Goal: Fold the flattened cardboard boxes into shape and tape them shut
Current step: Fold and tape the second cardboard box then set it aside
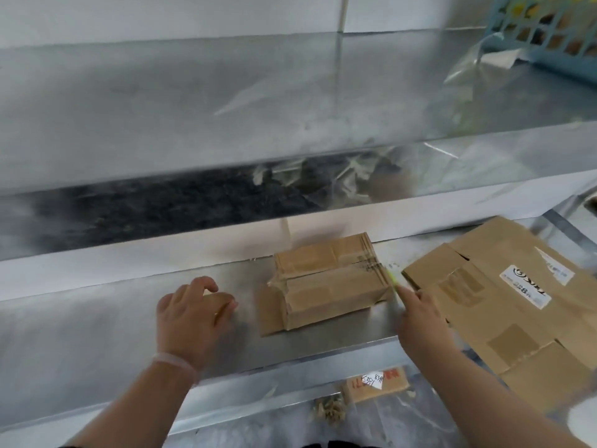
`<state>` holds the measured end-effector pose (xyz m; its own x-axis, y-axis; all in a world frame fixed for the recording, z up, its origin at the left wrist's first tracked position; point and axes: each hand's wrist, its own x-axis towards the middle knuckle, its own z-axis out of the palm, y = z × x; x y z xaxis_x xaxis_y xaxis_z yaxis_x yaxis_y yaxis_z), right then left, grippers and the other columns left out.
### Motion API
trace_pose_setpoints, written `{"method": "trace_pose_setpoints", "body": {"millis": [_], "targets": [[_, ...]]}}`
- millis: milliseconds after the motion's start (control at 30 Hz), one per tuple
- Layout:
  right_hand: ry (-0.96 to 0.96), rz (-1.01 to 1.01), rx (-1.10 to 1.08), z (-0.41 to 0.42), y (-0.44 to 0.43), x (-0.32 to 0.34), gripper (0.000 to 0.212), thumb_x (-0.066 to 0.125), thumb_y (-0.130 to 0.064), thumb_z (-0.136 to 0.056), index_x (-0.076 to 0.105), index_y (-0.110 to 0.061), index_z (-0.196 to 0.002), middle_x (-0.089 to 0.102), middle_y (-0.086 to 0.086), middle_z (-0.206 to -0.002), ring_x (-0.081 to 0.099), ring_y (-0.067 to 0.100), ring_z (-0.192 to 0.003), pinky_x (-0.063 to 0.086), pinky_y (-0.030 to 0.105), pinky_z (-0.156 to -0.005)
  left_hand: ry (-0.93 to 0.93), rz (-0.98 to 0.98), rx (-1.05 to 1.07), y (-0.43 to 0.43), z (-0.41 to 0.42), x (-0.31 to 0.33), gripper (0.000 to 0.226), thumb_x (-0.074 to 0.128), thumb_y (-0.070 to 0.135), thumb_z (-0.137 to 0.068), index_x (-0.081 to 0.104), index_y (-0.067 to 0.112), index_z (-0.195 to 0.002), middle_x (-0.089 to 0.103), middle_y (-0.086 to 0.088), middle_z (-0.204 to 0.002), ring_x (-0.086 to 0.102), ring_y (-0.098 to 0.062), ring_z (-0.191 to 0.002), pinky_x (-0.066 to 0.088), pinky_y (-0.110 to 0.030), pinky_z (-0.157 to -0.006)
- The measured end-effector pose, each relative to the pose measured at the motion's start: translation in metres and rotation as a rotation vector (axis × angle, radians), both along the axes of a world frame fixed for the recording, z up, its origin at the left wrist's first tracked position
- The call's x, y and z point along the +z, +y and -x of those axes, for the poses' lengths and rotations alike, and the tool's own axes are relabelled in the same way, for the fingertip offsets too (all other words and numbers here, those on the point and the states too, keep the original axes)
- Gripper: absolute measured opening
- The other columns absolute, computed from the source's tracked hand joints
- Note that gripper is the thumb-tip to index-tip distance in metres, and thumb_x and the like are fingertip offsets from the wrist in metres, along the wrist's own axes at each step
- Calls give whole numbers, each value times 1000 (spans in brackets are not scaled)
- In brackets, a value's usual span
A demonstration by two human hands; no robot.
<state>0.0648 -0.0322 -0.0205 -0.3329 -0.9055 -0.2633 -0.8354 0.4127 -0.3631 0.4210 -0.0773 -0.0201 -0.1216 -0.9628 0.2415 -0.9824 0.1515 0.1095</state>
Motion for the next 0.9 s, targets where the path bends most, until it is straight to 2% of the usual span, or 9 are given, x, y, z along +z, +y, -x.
{"method": "trace_pose_setpoints", "body": {"millis": [133,233,400,500,633,700,800,867,900], "targets": [[177,-33,202,7,-13,-10,58,48,-10,-90,34,-26,-145,42,1,-123,46,20,-108,42,27,-91,-54,64,-17,18,11,-9,29,49,48,-81,73,36,-70,61,10,-91,58,-21,-74,34,-36,-76],[195,-25,252,15,-15,-20,59,44,-19,-93,29,-26,-149,42,-1,-136,41,22,-124,38,34,-105,12,133,30,31,11,-21,24,54,45,-78,73,33,-69,64,7,-88,59,-25,-76,37,-37,-79],[15,75,271,25,-17,-18,54,41,-18,-98,32,-19,-151,37,2,-149,28,22,-138,20,35,-117,53,63,124,56,5,-48,29,52,46,-78,74,29,-70,67,5,-89,61,-28,-73,35,-36,-77],[-193,203,257,25,-19,-3,49,39,-17,-102,36,-23,-150,38,-2,-152,29,17,-140,21,33,-117,101,21,172,63,4,-57,38,47,50,-87,76,28,-78,68,-2,-103,62,-32,-81,38,-41,-83],[-515,322,136,15,-22,23,44,38,-27,-105,40,-28,-148,43,-11,-148,34,6,-138,25,28,-115,171,108,178,68,23,-43,37,50,40,-86,72,24,-111,55,-14,-133,55,-37,-108,39,-47,-96],[-726,326,95,6,-23,36,44,38,-27,-105,41,-30,-148,44,-17,-145,37,-1,-133,26,22,-112,321,154,146,67,47,-20,47,46,33,-91,59,13,-131,45,-13,-143,46,-32,-124,35,-41,-107],[-873,277,80,-7,-27,45,43,38,-27,-106,38,-36,-148,39,-23,-148,29,2,-141,20,32,-121,764,45,153,54,101,18,55,40,29,-94,36,12,-146,40,9,-142,37,0,-128,21,-8,-107],[-881,208,73,-14,-30,46,45,37,-30,-106,33,-38,-150,29,-23,-155,13,8,-150,11,39,-124,1006,-76,190,42,131,25,56,39,33,-94,30,20,-148,40,20,-133,38,12,-122,22,-4,-101],[-880,176,75,-16,-31,46,47,37,-31,-106,30,-38,-152,24,-23,-156,6,9,-151,8,41,-124,1100,-116,238,37,141,25,54,40,33,-97,29,21,-149,40,20,-133,37,8,-126,22,-9,-102]]}}
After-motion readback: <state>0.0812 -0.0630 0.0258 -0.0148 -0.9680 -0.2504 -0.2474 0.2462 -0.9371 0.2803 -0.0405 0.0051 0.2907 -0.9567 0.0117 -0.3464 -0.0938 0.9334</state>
